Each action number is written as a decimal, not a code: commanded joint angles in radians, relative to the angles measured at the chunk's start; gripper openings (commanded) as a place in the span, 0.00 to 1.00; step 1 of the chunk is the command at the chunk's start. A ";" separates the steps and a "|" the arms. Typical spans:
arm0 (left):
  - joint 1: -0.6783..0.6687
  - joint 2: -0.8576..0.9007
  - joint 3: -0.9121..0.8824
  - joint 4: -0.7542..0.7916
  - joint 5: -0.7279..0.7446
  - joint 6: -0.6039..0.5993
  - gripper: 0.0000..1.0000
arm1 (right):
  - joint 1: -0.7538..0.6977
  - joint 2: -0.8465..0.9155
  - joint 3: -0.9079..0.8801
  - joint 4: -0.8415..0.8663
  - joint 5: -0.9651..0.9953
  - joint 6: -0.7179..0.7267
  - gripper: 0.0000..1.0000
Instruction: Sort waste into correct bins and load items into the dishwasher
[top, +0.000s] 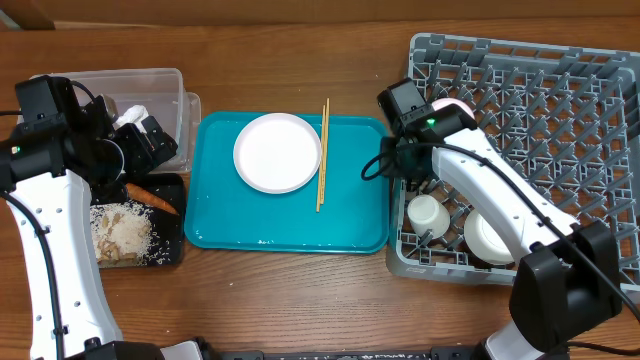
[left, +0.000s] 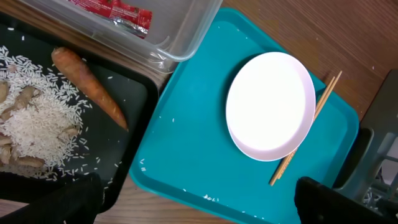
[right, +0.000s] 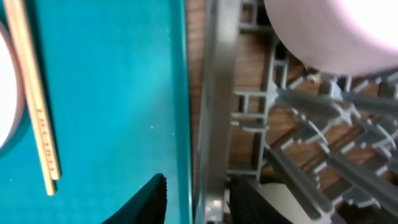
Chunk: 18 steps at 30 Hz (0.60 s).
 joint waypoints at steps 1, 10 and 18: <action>0.005 -0.002 0.015 0.002 -0.005 0.007 1.00 | 0.005 0.000 0.000 -0.012 0.013 0.008 0.35; 0.005 -0.002 0.015 0.002 -0.005 0.007 1.00 | 0.005 0.000 -0.001 -0.050 0.029 0.007 0.17; 0.005 -0.002 0.015 0.002 -0.005 0.007 1.00 | 0.005 0.000 -0.001 -0.095 0.053 0.003 0.04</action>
